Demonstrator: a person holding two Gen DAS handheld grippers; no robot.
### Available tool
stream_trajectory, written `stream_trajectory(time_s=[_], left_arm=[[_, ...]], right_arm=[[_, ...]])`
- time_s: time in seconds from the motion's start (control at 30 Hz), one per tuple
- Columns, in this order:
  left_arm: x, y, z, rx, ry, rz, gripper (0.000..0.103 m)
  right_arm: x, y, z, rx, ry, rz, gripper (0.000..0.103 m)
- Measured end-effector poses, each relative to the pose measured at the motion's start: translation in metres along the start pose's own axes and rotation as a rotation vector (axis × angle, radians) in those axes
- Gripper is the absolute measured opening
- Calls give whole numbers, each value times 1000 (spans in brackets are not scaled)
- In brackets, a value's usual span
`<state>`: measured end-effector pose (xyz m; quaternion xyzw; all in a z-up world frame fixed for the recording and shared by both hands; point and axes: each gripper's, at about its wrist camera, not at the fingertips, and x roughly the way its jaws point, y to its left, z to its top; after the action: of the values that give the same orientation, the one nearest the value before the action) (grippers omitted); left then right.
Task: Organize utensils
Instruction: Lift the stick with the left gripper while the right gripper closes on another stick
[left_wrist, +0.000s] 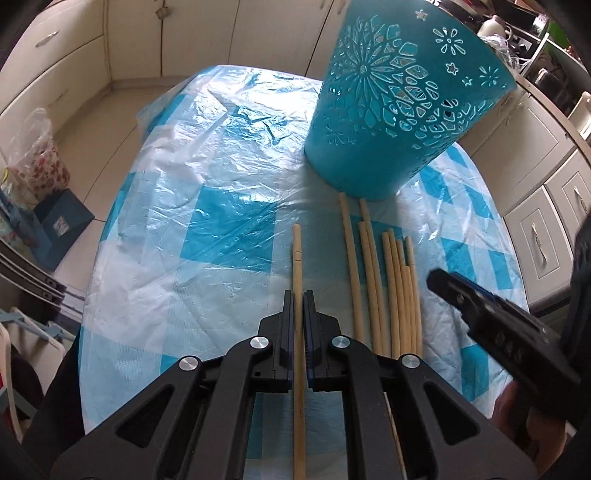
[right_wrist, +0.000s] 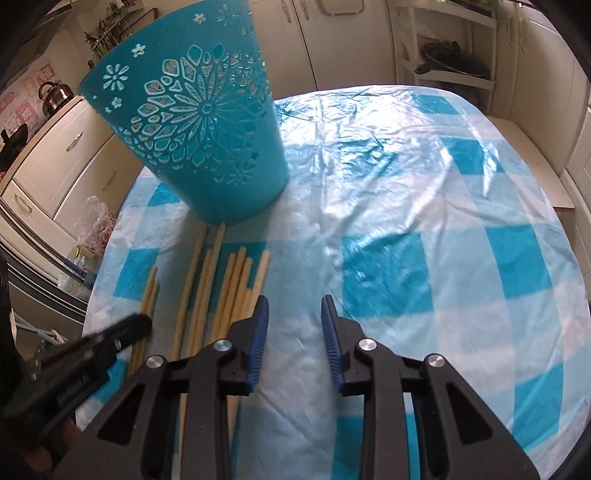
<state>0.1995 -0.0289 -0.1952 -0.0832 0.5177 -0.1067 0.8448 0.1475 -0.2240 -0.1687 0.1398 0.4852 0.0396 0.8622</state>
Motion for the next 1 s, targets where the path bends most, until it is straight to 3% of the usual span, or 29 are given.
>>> stream_trajectory(time_s=[0.33,0.5,0.73,0.83,0.97,1.0], left_arm=[[3,-2,2,17,2,19,6],[6,-2,10,24,14,44,9],[12,-11,21,94,28,120,7],[9,-4,23,60,41,64,5],[-37,3,24,15,-94,-42,5],[-58,3,26,5,-158,-80,5]], right_arm=[[15,21,11,-100,30,-47,21],[17,32,5,-276,47,-87,11],[7,5,-4,-361,160,-3,9],[-1,-7,-16,-364,175,-12,9],[-15,-13,-36,-374,153,-37,9],[-18,-16,-40,-366,142,-37,9]])
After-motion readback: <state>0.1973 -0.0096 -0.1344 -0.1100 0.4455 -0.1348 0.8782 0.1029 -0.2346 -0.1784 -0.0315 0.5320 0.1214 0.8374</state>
